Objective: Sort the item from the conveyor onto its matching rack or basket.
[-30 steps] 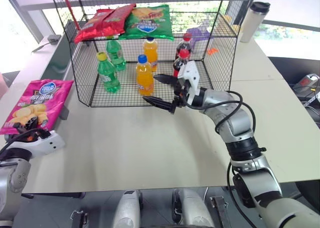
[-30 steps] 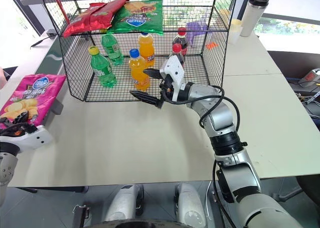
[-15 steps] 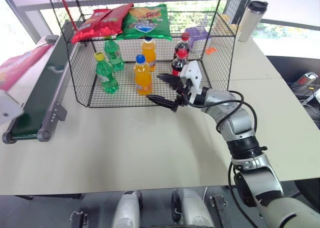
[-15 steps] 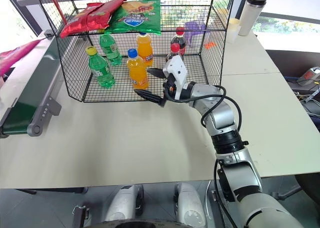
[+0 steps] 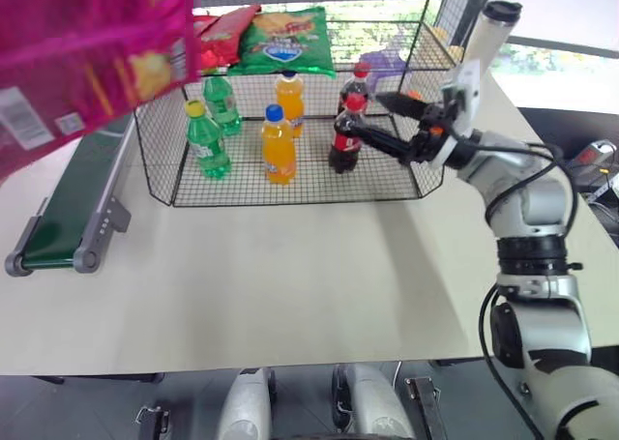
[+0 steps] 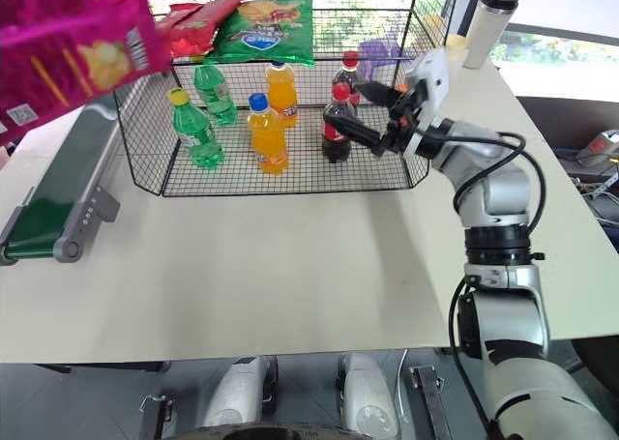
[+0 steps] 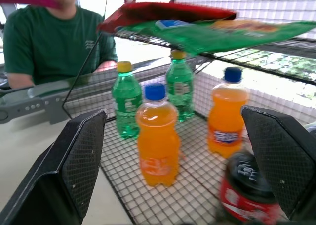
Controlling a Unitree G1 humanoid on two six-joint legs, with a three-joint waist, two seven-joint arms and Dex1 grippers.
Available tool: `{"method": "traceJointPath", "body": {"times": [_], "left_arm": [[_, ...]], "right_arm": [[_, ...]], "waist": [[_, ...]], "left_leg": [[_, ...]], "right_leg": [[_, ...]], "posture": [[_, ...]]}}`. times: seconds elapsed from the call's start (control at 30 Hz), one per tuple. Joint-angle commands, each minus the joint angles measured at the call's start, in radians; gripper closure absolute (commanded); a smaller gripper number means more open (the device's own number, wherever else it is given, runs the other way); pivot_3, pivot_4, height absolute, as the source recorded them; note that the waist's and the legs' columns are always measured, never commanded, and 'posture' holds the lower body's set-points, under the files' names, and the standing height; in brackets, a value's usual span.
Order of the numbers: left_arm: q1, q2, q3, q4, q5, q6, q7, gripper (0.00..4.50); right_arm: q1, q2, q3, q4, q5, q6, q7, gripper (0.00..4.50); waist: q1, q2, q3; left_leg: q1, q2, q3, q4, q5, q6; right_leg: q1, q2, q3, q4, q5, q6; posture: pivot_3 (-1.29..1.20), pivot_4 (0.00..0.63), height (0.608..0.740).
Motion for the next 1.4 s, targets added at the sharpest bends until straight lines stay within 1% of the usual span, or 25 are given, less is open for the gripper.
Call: {"method": "traceJointPath", "body": {"times": [0.03, 0.13, 0.2, 0.3, 0.37, 0.47, 0.57, 0.73, 0.83, 1.0, 1.1, 1.23, 1.4], "left_arm": [[-0.098, -0.006, -0.107, 0.071, -0.183, -0.010, 0.062, 4.45], [-0.162, -0.064, -0.289, 0.092, -0.270, -0.063, 0.059, 4.45], [-0.183, -0.082, -0.365, 0.108, -0.284, -0.084, 0.048, 4.45], [-0.209, -0.120, -0.495, 0.146, -0.275, -0.119, 0.000, 4.45], [-0.242, -0.151, -0.578, 0.181, -0.251, -0.153, -0.026, 4.45], [-0.278, -0.189, -0.668, 0.210, -0.211, -0.198, -0.061, 4.45], [-0.298, -0.227, -0.744, 0.214, -0.168, -0.240, -0.092, 4.45], [-0.317, -0.270, -0.806, 0.220, -0.126, -0.278, -0.124, 4.45], [-0.348, -0.310, -0.859, 0.242, -0.081, -0.316, -0.136, 4.45], [-0.364, -0.352, -0.895, 0.249, -0.038, -0.342, -0.149, 4.45], [-0.372, -0.364, -0.898, 0.259, -0.016, -0.357, -0.154, 4.45], [-0.364, -0.336, -0.863, 0.256, -0.018, -0.347, -0.178, 4.45], [-0.338, -0.301, -0.833, 0.245, -0.022, -0.343, -0.193, 4.45]], "right_arm": [[-0.072, -0.033, -0.054, 0.016, 0.062, 0.027, 0.046, 0.00], [-0.119, -0.088, -0.088, 0.052, 0.096, 0.063, 0.100, 0.00], [-0.130, -0.115, -0.083, 0.067, 0.088, 0.059, 0.127, 0.00], [-0.124, -0.187, -0.065, 0.040, 0.091, 0.088, 0.208, 0.00], [-0.100, -0.225, -0.051, -0.014, 0.116, 0.133, 0.266, 0.00], [-0.061, -0.250, -0.040, -0.094, 0.154, 0.195, 0.306, 0.00], [-0.022, -0.248, -0.048, -0.172, 0.214, 0.270, 0.314, 0.00], [-0.027, -0.200, -0.050, -0.192, 0.249, 0.296, 0.281, 0.00], [-0.040, -0.153, -0.038, -0.227, 0.313, 0.350, 0.278, 0.00], [-0.018, -0.130, -0.014, -0.287, 0.355, 0.402, 0.281, 0.00], [-0.002, -0.144, -0.005, -0.293, 0.345, 0.405, 0.282, 0.00], [0.029, -0.220, -0.012, -0.215, 0.264, 0.354, 0.297, 0.00], [0.059, -0.275, -0.031, -0.160, 0.223, 0.307, 0.305, 0.00]], "waist": [[-0.001, 0.000, 0.000], [0.007, 0.002, 0.001], [0.010, 0.002, 0.001], [0.009, 0.001, 0.001], [0.009, 0.001, 0.001], [0.004, 0.001, 0.001], [0.006, 0.001, 0.001], [0.007, 0.001, 0.001], [0.009, 0.001, 0.001], [0.011, 0.000, 0.002], [0.010, 0.000, 0.002], [0.012, 0.000, 0.002], [0.007, 0.000, 0.002]], "left_leg": [[0.001, 0.000, 0.000, 0.000, 0.000, 0.000], [0.003, 0.002, 0.000, 0.000, 0.000, 0.000], [0.003, 0.002, 0.000, 0.002, 0.000, 0.000], [0.002, 0.002, 0.001, 0.002, 0.000, 0.000], [0.002, 0.001, 0.002, 0.002, 0.000, 0.000], [0.002, 0.002, 0.002, 0.002, 0.000, 0.000], [0.003, 0.002, 0.003, 0.002, 0.000, 0.000], [0.003, 0.002, 0.004, 0.002, 0.000, 0.000], [0.003, 0.002, 0.004, 0.002, 0.000, 0.000], [0.003, 0.002, 0.004, 0.002, 0.000, 0.000], [0.003, 0.002, 0.004, 0.002, 0.000, 0.000], [0.003, 0.002, 0.004, 0.003, 0.000, 0.000], [0.003, 0.002, 0.005, 0.002, 0.000, 0.000]], "right_leg": [[0.000, 0.001, 0.001, 0.001, 0.000, 0.000], [0.001, 0.003, 0.002, 0.003, 0.000, 0.000], [0.001, 0.003, 0.002, 0.003, 0.000, -0.001], [0.002, 0.003, 0.004, 0.002, 0.000, -0.001], [0.002, 0.003, 0.005, 0.001, 0.000, 0.000], [0.002, 0.004, 0.005, 0.001, 0.000, 0.000], [0.001, 0.004, 0.006, 0.001, 0.000, 0.000], [0.001, 0.005, 0.007, 0.002, 0.000, 0.000], [0.001, 0.005, 0.007, 0.002, 0.000, 0.000], [0.001, 0.005, 0.008, 0.001, 0.000, 0.000], [0.001, 0.005, 0.008, 0.002, 0.000, 0.000], [0.001, 0.004, 0.008, 0.002, 0.000, 0.000], [0.001, 0.005, 0.008, 0.001, 0.000, 0.000]], "posture": [[0.00, 0.150, 0.740], [0.00, 0.150, 0.740], [0.00, 0.150, 0.740], [0.00, 0.150, 0.740], [0.00, 0.150, 0.740], [0.00, 0.150, 0.740], [0.00, 0.150, 0.740], [0.00, 0.150, 0.740], [0.00, 0.150, 0.740], [0.00, 0.150, 0.740], [0.00, 0.150, 0.740], [0.00, 0.150, 0.740], [0.00, 0.150, 0.740]]}}
